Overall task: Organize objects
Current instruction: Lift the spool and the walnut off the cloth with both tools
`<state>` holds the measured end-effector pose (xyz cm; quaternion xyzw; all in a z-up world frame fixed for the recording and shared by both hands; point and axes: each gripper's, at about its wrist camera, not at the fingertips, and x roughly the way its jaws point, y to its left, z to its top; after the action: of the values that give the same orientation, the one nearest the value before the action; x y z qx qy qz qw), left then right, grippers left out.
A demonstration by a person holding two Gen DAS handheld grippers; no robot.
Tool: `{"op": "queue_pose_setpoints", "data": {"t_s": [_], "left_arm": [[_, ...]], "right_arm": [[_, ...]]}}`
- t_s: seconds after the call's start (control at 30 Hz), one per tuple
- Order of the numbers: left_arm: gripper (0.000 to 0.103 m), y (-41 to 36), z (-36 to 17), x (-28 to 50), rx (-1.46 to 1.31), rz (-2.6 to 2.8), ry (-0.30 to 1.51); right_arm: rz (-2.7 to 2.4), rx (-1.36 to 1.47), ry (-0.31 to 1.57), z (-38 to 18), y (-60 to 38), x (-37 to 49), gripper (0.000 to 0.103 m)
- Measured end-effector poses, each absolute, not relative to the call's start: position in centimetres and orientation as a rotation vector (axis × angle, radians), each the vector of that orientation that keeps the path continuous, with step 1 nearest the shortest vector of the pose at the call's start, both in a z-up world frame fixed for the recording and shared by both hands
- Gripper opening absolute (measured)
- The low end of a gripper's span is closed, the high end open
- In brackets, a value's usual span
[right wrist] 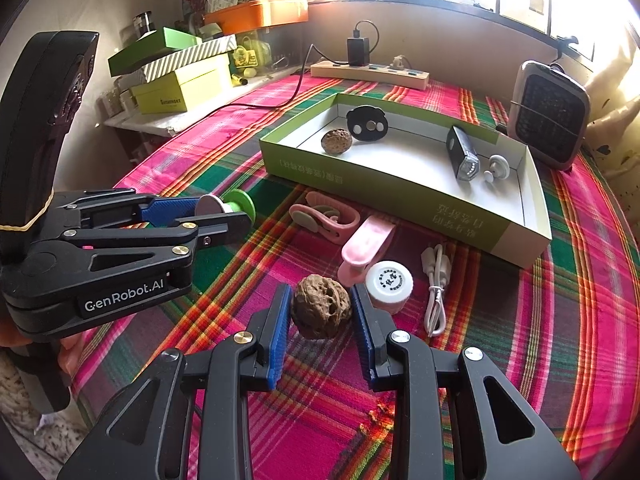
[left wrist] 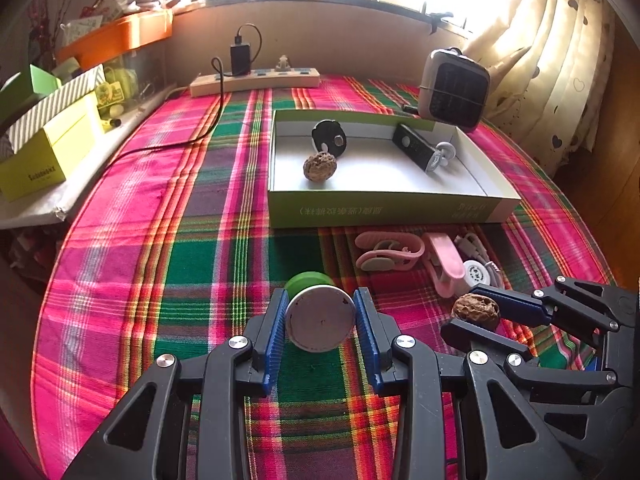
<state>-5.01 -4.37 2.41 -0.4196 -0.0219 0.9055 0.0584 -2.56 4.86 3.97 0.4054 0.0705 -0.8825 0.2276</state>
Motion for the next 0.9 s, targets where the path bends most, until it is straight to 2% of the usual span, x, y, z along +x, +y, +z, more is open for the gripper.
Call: {"op": "queue_pose_setpoints", "data": {"t_s": [0.9], "left_arm": [[0.031,-2.7,6.3,-7.2,-1.126,2.731,-0.033]], "right_arm": [[-2.569,1.003,0.096,9.2,8.6,-5.6,0.031]]}}
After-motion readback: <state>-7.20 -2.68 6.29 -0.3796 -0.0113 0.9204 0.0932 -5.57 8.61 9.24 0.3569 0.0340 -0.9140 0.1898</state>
